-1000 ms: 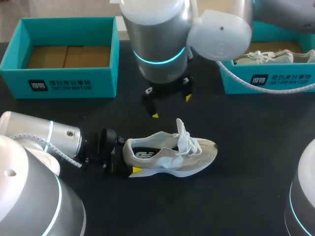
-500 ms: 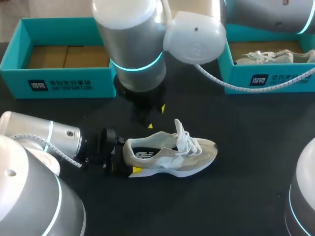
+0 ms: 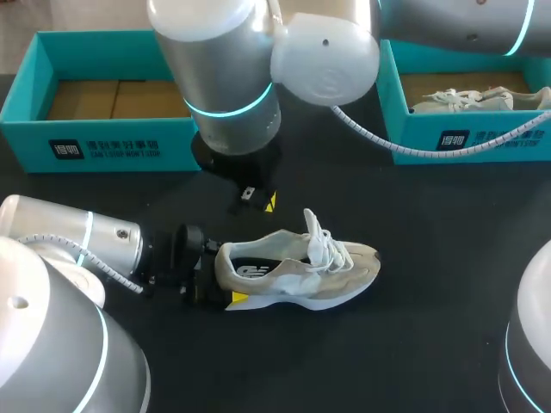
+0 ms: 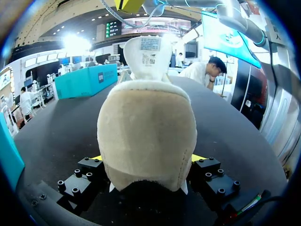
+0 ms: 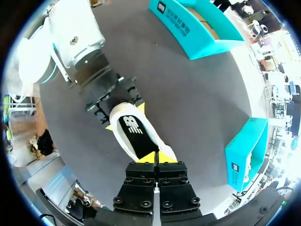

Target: Take the shoe out of the shoebox, open the shoe tongue, remove and reinsert the insole, then place the shoe into the shoebox

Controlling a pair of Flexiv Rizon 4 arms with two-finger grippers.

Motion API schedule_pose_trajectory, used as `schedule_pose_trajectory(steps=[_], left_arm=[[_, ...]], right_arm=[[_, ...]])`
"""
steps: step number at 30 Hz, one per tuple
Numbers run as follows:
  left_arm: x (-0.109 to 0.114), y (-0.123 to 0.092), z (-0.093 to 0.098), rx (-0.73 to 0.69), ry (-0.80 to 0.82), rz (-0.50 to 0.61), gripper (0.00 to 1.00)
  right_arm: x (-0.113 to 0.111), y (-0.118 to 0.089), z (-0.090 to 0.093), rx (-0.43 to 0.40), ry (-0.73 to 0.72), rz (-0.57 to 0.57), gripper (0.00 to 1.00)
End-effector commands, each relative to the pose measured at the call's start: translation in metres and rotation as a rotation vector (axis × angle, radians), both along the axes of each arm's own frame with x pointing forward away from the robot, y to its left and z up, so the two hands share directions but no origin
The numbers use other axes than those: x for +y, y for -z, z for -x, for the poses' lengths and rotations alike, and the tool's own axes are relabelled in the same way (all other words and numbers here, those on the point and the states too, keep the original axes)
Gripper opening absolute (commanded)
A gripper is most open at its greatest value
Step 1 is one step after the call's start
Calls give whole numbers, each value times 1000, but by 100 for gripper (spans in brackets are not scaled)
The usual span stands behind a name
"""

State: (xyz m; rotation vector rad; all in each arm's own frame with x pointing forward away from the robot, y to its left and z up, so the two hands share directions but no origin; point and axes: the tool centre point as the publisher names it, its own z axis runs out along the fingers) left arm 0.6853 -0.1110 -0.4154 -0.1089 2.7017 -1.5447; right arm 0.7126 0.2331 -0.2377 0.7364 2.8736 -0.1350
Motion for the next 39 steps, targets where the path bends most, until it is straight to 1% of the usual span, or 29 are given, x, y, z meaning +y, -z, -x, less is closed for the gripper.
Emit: schedule_pose_trajectory(steps=[1, 6, 7, 8, 9, 11, 12, 13, 16, 17, 22, 27, 31, 39], left_arm=[[-2, 4, 2, 0, 1, -4, 0], [-2, 4, 2, 0, 1, -4, 0], [-2, 4, 2, 0, 1, -4, 0], [-2, 4, 2, 0, 1, -4, 0], [-2, 4, 2, 0, 1, -4, 0], [-2, 4, 2, 0, 1, -4, 0], [-2, 4, 2, 0, 1, -4, 0], [-2, 4, 2, 0, 1, -4, 0], [-2, 4, 2, 0, 1, -4, 0], [-2, 4, 2, 0, 1, -4, 0], [-2, 4, 2, 0, 1, -4, 0], [-2, 4, 2, 0, 1, -4, 0], [-2, 4, 2, 0, 1, -4, 0], [-2, 4, 2, 0, 1, -4, 0]], right_arm=[[0, 1, 0, -1, 0, -1, 0], [0, 1, 0, -1, 0, -1, 0], [-1, 11, 1, -2, -28, -2, 0], [-3, 16, 1, -10, -37, -31, 0], [-3, 22, 2, 9, -52, -27, 0], [-4, 29, 3, 0, -85, 8, 0], [-5, 35, 4, 19, -91, 11, 0], [-5, 38, 5, 7, -113, 0, 0], [-3, 54, 7, 38, -153, 15, 0], [-3, 59, 8, 43, -155, -5, 0], [0, 76, 7, 53, -197, -21, 0], [2, 95, 9, 100, -242, -44, 0], [-1, 115, 11, 142, -247, -53, 0], [-9, 138, 8, 178, -266, -43, 0]])
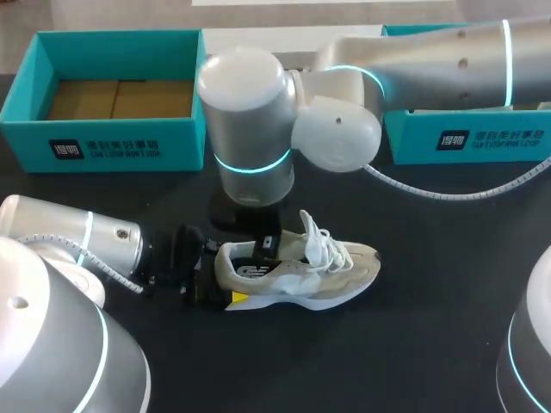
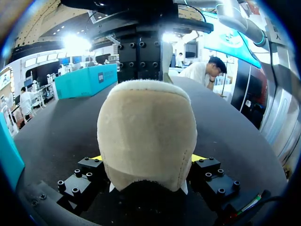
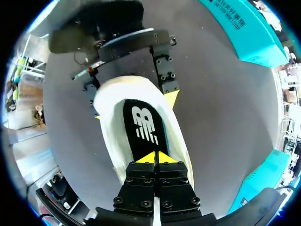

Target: Take the shoe out of the shoebox, open the shoe tongue, remove and reinsert the insole, then place the shoe into the shoebox

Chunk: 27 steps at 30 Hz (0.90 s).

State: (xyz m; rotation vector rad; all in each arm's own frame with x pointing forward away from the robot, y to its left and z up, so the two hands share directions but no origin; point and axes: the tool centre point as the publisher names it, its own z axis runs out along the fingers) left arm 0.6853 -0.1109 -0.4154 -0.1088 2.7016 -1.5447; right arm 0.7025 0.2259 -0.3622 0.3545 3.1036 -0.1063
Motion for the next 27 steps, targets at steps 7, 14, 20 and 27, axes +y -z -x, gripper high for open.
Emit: schedule_pose_trajectory(steps=[7, 14, 20, 27], left_arm=[[-2, 4, 2, 0, 0, -4, 0], [-2, 4, 2, 0, 0, -4, 0], [-2, 4, 2, 0, 0, -4, 0], [-2, 4, 2, 0, 0, -4, 0]], right_arm=[[-13, 21, -3, 31, 22, 18, 0], [-12, 17, -10, -16, 25, 10, 12], [-7, 23, -14, -33, -12, -11, 36], [0, 39, -15, -13, -39, -27, 33]])
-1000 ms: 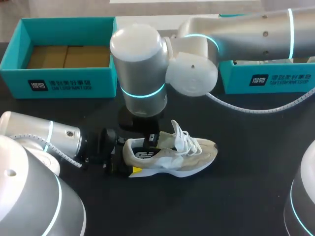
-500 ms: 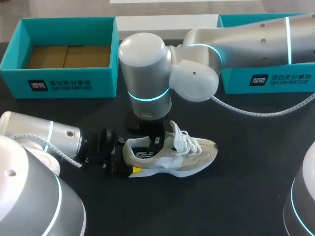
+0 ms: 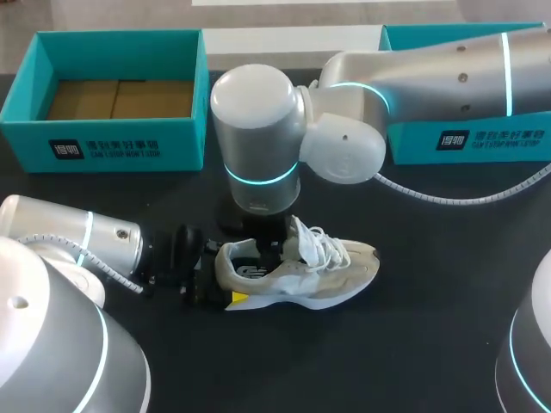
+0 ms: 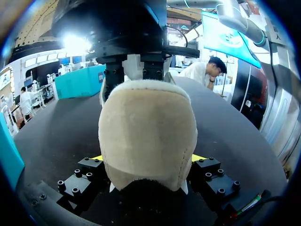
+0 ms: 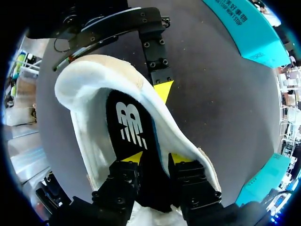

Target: Take the shoe out of the shoebox, open the shoe tongue, remove and reinsert the insole, then place the shoe into the shoebox

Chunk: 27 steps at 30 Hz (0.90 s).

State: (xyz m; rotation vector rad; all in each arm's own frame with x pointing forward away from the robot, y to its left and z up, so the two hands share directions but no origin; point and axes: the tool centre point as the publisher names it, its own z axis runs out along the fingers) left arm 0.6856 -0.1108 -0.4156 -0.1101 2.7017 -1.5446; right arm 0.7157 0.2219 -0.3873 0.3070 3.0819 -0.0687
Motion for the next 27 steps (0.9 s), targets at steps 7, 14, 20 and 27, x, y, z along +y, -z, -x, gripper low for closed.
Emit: schedule_pose_trajectory(steps=[7, 14, 20, 27], left_arm=[[-2, 4, 2, -1, 1, -4, 0], [-2, 4, 2, -1, 1, -4, 0], [-2, 4, 2, -1, 1, -4, 0], [-2, 4, 2, -1, 1, -4, 0]], right_arm=[[7, 34, 11, 81, -20, -15, 26], [0, 30, 24, 83, 46, -13, 0], [-11, 13, 26, 57, 118, -51, 0], [-23, -23, 21, -3, 158, -71, 0]])
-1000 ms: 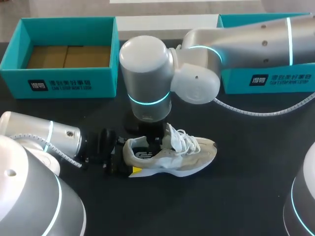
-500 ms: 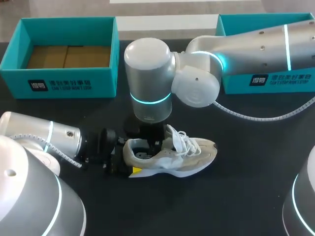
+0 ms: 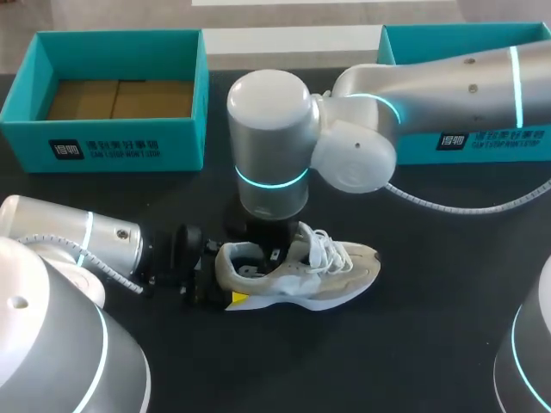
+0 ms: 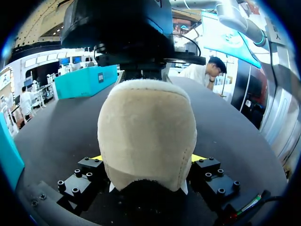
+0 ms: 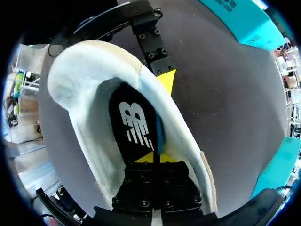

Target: Take the shoe out of the shoebox, open the shoe tongue, remove and reinsert the insole, then place the shoe into the shoebox

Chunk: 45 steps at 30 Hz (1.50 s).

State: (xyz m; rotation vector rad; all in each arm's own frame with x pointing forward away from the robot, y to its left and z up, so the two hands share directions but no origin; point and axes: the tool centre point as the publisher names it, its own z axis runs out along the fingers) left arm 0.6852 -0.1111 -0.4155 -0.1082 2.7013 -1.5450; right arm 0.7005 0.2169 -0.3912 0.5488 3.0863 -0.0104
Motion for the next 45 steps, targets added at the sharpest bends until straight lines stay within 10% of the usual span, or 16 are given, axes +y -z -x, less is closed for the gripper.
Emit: schedule_pose_trajectory(steps=[1, 18, 45], left_arm=[[-2, 4, 1, 0, 0, -4, 0], [-2, 4, 1, 0, 0, -4, 0], [-2, 4, 1, 0, 0, -4, 0]], right_arm=[[-19, -31, 5, -38, 6, -25, 0], [-45, -64, 1, -79, 5, 1, 0], [28, -106, -19, -49, -203, -296, 0]])
